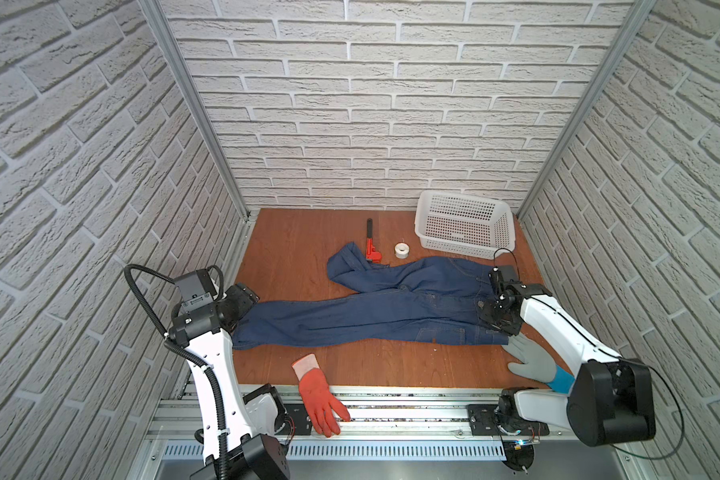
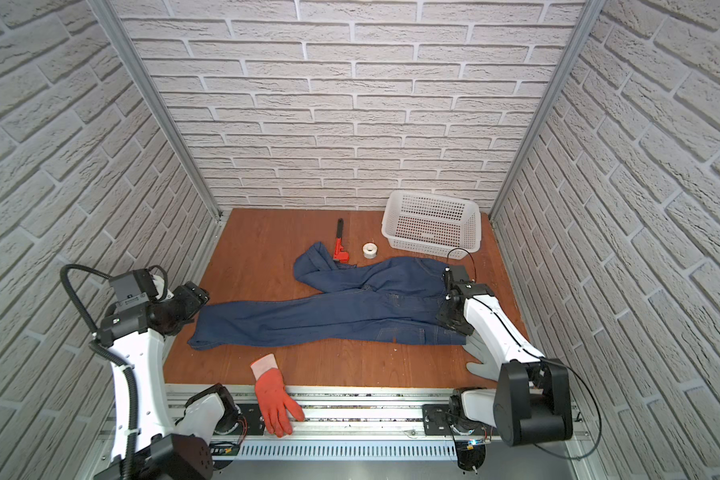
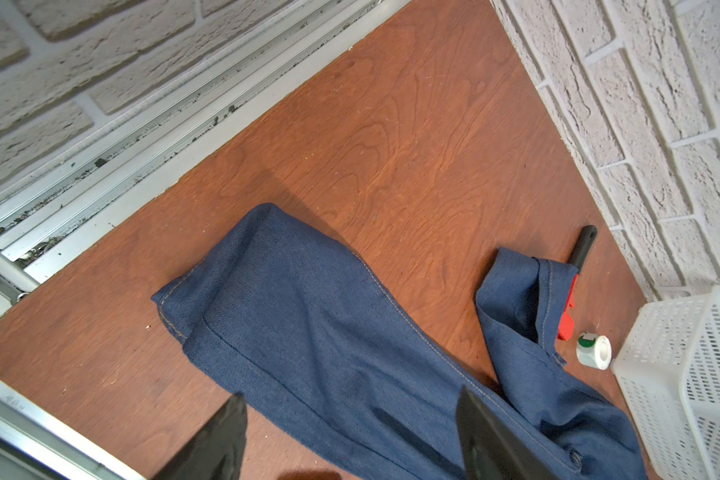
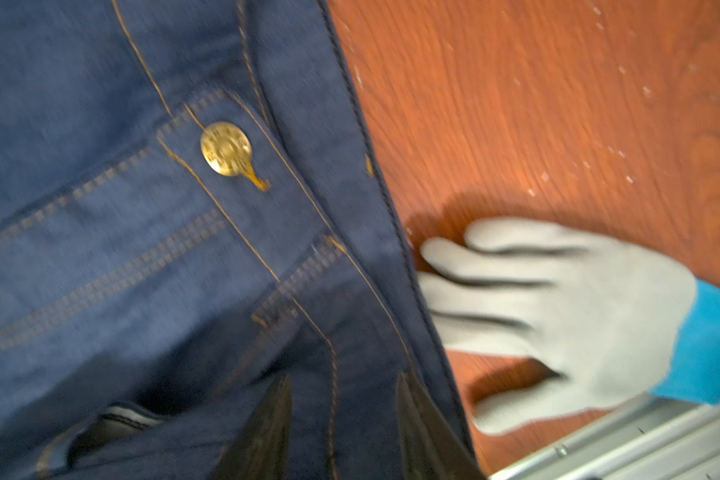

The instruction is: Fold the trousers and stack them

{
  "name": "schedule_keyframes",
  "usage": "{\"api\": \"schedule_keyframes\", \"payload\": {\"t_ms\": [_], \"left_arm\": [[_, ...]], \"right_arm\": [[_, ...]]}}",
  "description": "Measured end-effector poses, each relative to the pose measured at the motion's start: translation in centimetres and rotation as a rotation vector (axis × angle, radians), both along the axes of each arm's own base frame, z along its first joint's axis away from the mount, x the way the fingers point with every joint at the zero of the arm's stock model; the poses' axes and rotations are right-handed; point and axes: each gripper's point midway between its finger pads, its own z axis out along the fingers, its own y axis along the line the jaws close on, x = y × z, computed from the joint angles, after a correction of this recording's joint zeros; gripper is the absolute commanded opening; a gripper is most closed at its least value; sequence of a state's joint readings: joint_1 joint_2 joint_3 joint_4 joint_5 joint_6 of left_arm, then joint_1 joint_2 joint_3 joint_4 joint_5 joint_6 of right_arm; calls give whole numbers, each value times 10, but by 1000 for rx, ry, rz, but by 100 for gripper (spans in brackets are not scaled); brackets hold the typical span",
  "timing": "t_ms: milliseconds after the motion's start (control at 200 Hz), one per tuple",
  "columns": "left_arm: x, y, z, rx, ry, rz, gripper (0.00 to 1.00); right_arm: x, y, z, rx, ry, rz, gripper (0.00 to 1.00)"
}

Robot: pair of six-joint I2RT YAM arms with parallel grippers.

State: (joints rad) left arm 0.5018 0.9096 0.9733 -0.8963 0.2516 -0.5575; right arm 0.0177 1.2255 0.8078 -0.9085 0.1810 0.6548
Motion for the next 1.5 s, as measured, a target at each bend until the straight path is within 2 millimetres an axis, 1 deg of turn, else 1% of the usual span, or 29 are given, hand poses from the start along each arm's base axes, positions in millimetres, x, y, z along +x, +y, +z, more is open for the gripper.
{"api": "schedule_keyframes", "payload": {"t_ms": [100, 185, 290, 460, 610, 705, 810, 975, 1070, 1185, 1295, 1415, 1500], "left_arm": [[1, 1, 0, 1, 0, 0, 78], [3, 2, 0, 0, 2, 0, 78], [8, 4, 6, 6, -3, -4, 78], [17, 9, 16, 14, -21, -8, 78], [27, 10, 14, -6, -21, -20, 78], [35, 8, 10, -16, -12, -36, 78], [49, -2, 11, -19, -9, -85, 77], [75, -24, 14, -15, -22, -175, 77], [88, -34, 11, -16, -17, -210, 77], [98, -43, 5, -21, -9, -230, 77], [106, -50, 2, -26, -5, -245, 77], [113, -56, 0, -30, 0, -258, 77], [120, -58, 0, -27, -1, -266, 77]], "right_arm": [[-20, 3, 1, 0, 22, 9, 41], [-28, 6, 3, -1, 50, 24, 41], [-28, 8, 7, -2, 60, 30, 41], [-21, 6, 14, -17, 52, 30, 42], [-23, 8, 7, -18, 88, 36, 43], [-30, 12, -2, -26, 121, 55, 43], [-37, 16, -8, -32, 154, 70, 43], [-38, 20, -9, -38, 156, 77, 43], [-39, 22, -12, -39, 169, 79, 41], [-42, 28, -20, -46, 201, 101, 39], [-49, 33, -28, -55, 232, 120, 33], [-61, 33, -37, -66, 272, 124, 27], [-66, 33, -40, -71, 290, 125, 22]]}}
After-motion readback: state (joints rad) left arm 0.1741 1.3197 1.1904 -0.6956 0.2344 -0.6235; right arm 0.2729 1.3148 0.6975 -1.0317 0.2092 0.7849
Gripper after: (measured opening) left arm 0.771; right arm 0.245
